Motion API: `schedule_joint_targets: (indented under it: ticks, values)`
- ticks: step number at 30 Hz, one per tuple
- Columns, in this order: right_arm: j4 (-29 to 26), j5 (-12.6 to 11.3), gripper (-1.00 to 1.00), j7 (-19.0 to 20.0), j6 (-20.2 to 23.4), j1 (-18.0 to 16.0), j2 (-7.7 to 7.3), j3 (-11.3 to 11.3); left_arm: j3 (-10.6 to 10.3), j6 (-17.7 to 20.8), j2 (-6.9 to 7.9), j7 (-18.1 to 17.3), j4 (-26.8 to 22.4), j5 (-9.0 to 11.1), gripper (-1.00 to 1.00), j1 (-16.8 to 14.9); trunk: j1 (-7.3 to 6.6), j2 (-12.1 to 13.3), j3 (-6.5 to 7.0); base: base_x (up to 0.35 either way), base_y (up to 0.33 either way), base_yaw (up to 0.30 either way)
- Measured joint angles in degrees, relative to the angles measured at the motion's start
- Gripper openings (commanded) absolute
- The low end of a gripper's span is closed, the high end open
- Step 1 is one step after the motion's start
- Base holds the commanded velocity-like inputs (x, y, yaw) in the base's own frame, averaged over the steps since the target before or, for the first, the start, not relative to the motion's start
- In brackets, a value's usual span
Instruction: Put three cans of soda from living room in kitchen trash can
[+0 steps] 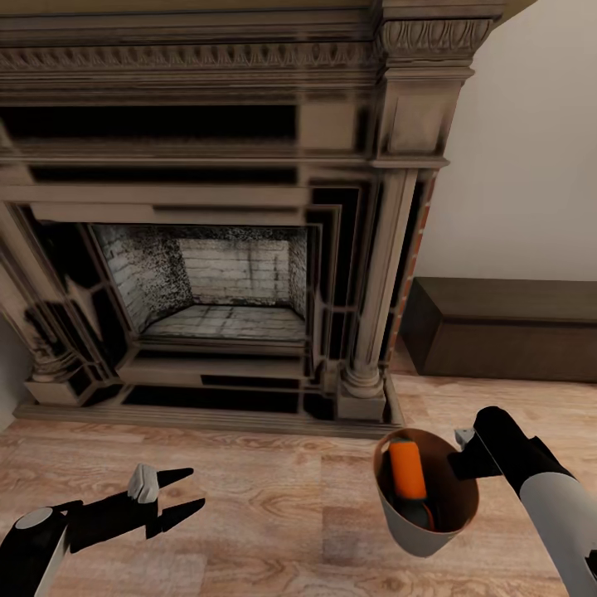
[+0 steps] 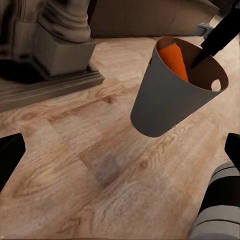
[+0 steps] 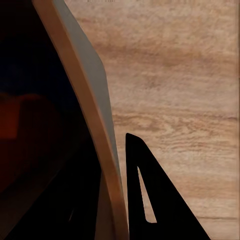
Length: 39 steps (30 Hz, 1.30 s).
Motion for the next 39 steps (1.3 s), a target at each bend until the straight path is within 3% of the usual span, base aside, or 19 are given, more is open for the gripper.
schedule_joint_targets:
  ticks: [13,17,19,20,22,23,24,28,30,33,36,37,39]
  values:
    - [8.1,0.2,-1.0,0.0,0.1,-2.9,-1.0,0.2,0.1,-3.7,0.01,3.5,4.8,0.1,1.0,0.0,0.0,0.0,-0.01,0.0,0.0,0.0]
    - [8.8,0.1,-1.0,0.0,0.0,-3.1,-1.18,0.1,0.0,-5.6,-0.16,8.5,6.6,0.1,1.0,0.0,0.0,0.0,0.0,0.0,0.0,0.0]
    - [8.9,-0.3,-1.0,0.0,0.1,-3.1,-1.17,0.1,0.0,-5.8,-0.34,13.3,7.1,0.1,1.0,0.0,0.0,0.0,0.0,0.0,0.0,0.0]
    - [8.9,-0.3,-1.0,0.1,0.1,-3.1,-1.17,0.1,0.1,-5.6,-0.47,19.5,7.5,0.0,1.0,-0.1,0.0,0.0,0.0,0.0,0.0,0.0]
    - [8.9,-0.1,-1.0,0.0,0.1,-3.1,-1.17,0.1,0.1,-5.0,-0.52,24.9,7.6,0.0,1.0,-0.1,0.0,0.0,0.0,0.0,0.0,0.0]
    - [8.9,0.1,-1.0,0.0,0.0,-3.1,-1.17,0.2,0.2,-3.5,-0.55,30.5,7.7,-0.1,1.0,-0.1,0.0,0.0,0.0,0.0,0.0,0.0]
    - [8.9,0.2,-1.0,0.0,0.0,-3.1,-1.17,0.2,0.2,-0.4,-0.61,39.6,7.9,-0.1,1.0,-0.2,0.0,0.0,0.0,0.0,0.0,0.0]
    - [8.9,-0.1,-1.0,0.0,0.1,-3.1,-1.17,0.1,0.2,6.8,-0.89,57.3,9.1,0.3,1.0,-0.7,0.0,0.0,0.0,0.0,0.0,0.0]
    - [8.9,-0.2,-1.0,0.0,0.1,-3.1,-1.16,0.1,0.2,9.6,-1.07,63.2,10.1,0.4,1.0,-1.0,0.0,0.0,0.0,0.0,0.0,0.0]
    - [8.9,0.0,-1.0,0.0,0.0,-3.1,-1.17,0.2,0.1,13.8,-1.46,67.7,11.0,0.5,1.0,-1.1,0.0,0.0,0.0,0.0,0.0,0.0]
    - [8.9,0.1,-1.0,0.0,0.0,-3.1,-1.17,0.2,0.0,18.6,-1.69,68.9,11.2,0.5,1.0,-1.2,0.0,0.0,0.0,0.0,0.0,0.0]
    - [8.9,0.1,-1.0,0.0,0.0,-3.1,-1.15,0.2,0.0,21.9,-1.76,69.3,11.3,0.5,1.0,-1.2,0.0,0.0,0.0,0.0,0.0,0.0]
    - [8.9,0.0,-1.0,0.0,0.1,-3.1,-1.12,0.2,0.0,23.6,-1.79,69.5,11.3,0.6,1.0,-1.2,0.0,0.0,0.0,0.0,0.0,0.0]
